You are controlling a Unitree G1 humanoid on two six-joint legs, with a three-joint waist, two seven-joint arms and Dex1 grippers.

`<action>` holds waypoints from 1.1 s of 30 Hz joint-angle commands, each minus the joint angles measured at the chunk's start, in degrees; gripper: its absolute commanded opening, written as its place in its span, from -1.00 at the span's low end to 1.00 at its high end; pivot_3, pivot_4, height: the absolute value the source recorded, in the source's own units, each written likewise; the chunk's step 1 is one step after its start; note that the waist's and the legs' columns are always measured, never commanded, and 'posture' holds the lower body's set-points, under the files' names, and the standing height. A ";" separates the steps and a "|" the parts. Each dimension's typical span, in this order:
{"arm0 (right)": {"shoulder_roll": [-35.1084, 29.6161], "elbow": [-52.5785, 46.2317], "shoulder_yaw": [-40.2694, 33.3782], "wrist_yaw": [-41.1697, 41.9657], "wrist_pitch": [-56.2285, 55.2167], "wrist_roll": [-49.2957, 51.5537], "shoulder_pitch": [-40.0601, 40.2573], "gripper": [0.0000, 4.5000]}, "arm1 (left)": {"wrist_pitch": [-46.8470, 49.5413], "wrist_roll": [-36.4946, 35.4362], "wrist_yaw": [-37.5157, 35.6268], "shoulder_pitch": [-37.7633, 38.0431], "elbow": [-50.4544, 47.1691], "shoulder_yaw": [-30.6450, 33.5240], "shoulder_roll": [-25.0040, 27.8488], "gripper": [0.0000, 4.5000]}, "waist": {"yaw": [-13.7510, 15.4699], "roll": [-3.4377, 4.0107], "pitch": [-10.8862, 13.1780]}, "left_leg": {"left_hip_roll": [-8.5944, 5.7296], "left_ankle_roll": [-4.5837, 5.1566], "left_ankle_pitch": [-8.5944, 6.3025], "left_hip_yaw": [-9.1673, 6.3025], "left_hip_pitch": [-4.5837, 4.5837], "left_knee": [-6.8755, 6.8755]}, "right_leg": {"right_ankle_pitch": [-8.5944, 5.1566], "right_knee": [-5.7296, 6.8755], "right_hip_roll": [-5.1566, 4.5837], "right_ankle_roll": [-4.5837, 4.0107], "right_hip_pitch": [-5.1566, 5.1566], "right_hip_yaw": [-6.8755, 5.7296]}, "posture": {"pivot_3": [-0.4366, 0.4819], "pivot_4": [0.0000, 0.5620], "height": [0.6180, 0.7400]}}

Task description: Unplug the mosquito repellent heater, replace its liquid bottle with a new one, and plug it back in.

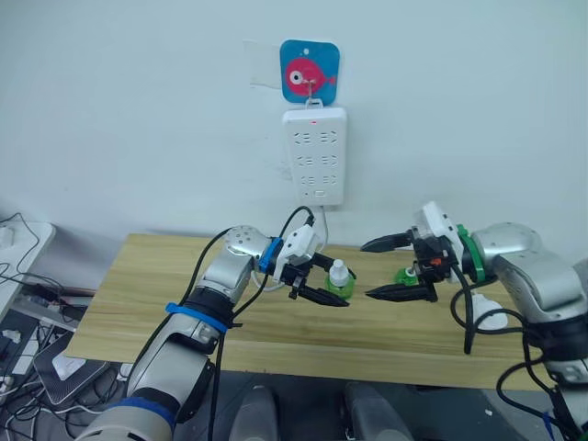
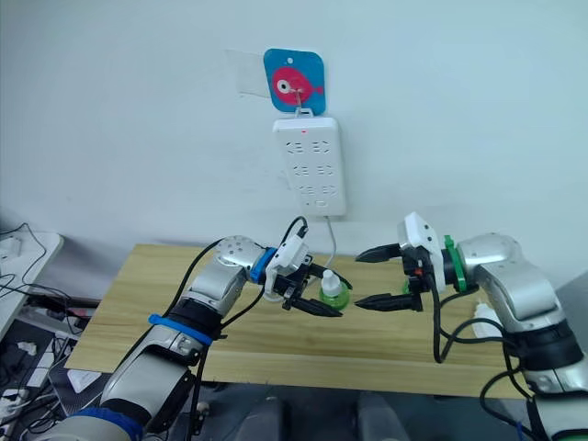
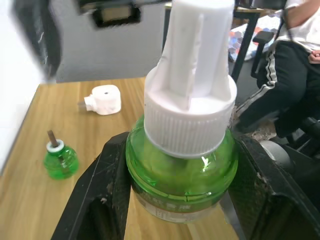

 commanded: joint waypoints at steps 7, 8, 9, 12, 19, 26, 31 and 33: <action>6.82 -17.10 -1.19 -19.29 5.15 0.45 6.29 0.99 | -1.55 0.69 1.46 -1.88 2.43 2.62 -1.29 0.01 | -1.68 0.00 0.00 | -0.01 0.00 0.00 0.04 0.05 0.02 | 0.00 0.09 0.05 0.02 0.00 0.08 | -0.14 -0.47 1.00; 7.75 -17.17 -0.48 -20.59 5.33 0.09 5.99 0.99 | -1.68 0.76 1.31 -1.91 2.54 2.62 -1.30 0.01 | -1.69 0.00 0.00 | -0.01 0.00 0.00 0.03 0.04 0.02 | 0.00 0.09 0.05 0.02 0.00 0.08 | -0.14 -0.47 1.00; 9.08 -16.61 0.93 -22.01 5.01 -0.91 5.11 0.99 | -1.78 0.91 1.26 -2.06 2.72 2.63 -1.40 0.01 | -1.67 0.00 0.00 | 0.00 0.00 0.00 0.03 0.04 0.02 | 0.00 0.08 0.06 0.02 0.00 0.07 | -0.14 -0.47 1.00; 12.39 -13.47 4.40 -24.49 3.39 -3.48 2.26 0.99 | -2.22 1.27 1.05 -2.48 3.29 2.69 -1.65 0.01 | -1.74 0.01 -0.01 | 0.00 0.00 0.00 0.03 0.03 0.03 | 0.00 0.08 0.06 0.02 -0.01 0.08 | -0.15 -0.51 1.00; 12.61 -6.64 6.59 -23.02 -0.60 -6.27 0.18 0.99 | -2.48 1.57 0.40 -2.48 3.28 2.57 -1.98 0.01 | -1.71 0.00 -0.01 | -0.02 0.00 0.00 0.04 -0.02 0.03 | 0.00 0.00 0.02 0.02 -0.01 0.06 | -0.15 -0.51 1.00; 6.32 -7.04 -1.18 -19.18 3.05 -0.30 1.71 0.99 | -2.37 1.57 -0.24 -1.74 2.60 2.52 -1.54 0.01 | -1.70 0.00 0.00 | -0.03 0.00 0.00 0.04 0.00 0.02 | 0.00 0.02 0.01 0.02 -0.01 0.06 | -0.14 -0.48 1.00; -1.37 -6.84 -8.22 -13.04 6.23 6.25 4.60 0.99 | -2.39 1.65 -1.01 -0.90 2.13 2.53 -0.82 0.01 | -1.46 0.00 0.00 | -0.12 0.00 0.00 0.05 -0.01 0.02 | 0.00 0.00 -0.06 0.02 0.00 0.08 | -0.14 -0.47 1.00; -1.95 -6.99 -7.68 -11.77 6.23 7.33 3.90 0.99 | -2.27 1.61 -1.06 -0.78 1.91 2.53 -0.74 0.01 | -1.76 0.00 0.00 | -0.13 0.01 0.00 0.05 0.01 0.02 | 0.00 0.00 -0.06 0.02 0.00 0.09 | -0.14 -0.47 1.00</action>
